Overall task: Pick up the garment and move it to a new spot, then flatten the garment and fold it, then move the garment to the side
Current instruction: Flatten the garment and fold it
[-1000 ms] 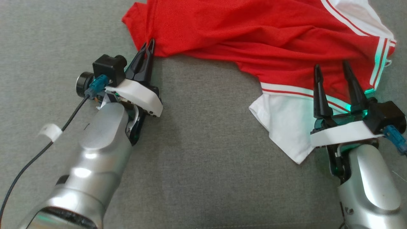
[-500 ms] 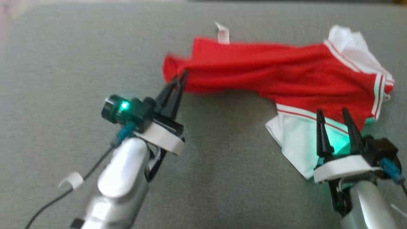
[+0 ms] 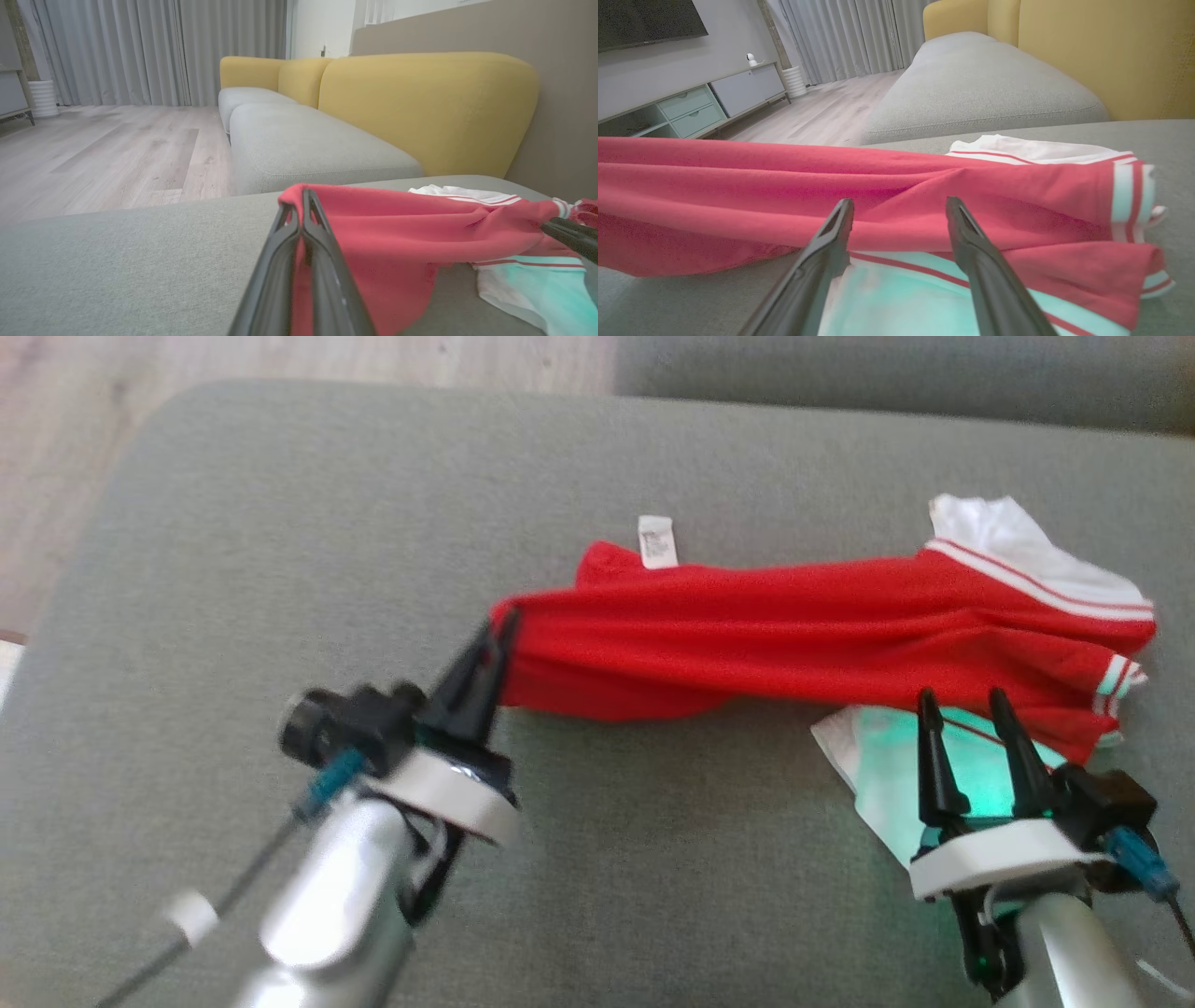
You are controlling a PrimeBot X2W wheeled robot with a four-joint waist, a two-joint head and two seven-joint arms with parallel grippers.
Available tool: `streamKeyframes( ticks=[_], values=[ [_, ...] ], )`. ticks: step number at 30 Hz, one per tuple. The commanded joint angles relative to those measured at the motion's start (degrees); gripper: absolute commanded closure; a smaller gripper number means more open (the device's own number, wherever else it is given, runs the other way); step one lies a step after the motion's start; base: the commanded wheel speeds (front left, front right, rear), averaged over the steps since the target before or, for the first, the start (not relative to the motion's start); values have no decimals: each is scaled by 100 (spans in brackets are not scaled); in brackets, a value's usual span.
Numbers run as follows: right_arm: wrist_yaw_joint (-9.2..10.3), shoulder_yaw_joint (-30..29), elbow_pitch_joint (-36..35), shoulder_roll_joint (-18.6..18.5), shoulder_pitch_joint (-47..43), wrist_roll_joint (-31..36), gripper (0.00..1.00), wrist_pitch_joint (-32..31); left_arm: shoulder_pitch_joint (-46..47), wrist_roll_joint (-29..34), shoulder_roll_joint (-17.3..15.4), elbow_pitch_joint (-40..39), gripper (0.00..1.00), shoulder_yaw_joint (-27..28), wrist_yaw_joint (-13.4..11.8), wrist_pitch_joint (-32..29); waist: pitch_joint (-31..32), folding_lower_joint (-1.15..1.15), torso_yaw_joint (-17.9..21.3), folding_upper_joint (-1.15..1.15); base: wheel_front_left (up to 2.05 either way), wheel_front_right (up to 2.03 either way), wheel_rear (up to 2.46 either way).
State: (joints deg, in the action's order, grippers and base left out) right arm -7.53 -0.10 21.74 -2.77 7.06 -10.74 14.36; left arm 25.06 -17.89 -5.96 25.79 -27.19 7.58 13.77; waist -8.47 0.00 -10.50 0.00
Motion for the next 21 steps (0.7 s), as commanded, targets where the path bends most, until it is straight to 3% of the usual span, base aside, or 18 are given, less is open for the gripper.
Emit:
streamKeyframes(
  ticks=[1,14,15,16,17,18,21],
  values=[
    [4,201,-195,-11,293,18,0,63,560,-136,-172,-33,100,301,-10,-49,-232,0,182,0,0,0,0],
    [4,620,-230,-11,670,-61,0,63,2033,-1237,-787,1641,100,205,-9,-527,-827,0,906,0,0,0,0],
    [4,639,-231,-11,686,-71,0,63,2113,-1311,-808,1769,93,201,-9,-513,-854,0,941,0,0,0,0],
    [4,657,-232,-11,698,-80,0,63,2182,-1373,-828,1904,78,211,-9,-485,-878,0,970,0,0,0,0],
    [4,673,-233,-11,708,-92,0,63,2246,-1364,-859,2026,56,183,-9,-426,-898,0,997,0,0,0,0],
    [4,687,-233,-11,713,-103,0,63,2288,-1357,-870,2129,0,146,-9,-354,-912,0,1016,0,0,0,0],
    [4,687,-217,-11,703,-134,0,63,2327,-1430,-818,2413,0,232,-11,-94,-920,0,1025,0,0,0,0]
  ],
)
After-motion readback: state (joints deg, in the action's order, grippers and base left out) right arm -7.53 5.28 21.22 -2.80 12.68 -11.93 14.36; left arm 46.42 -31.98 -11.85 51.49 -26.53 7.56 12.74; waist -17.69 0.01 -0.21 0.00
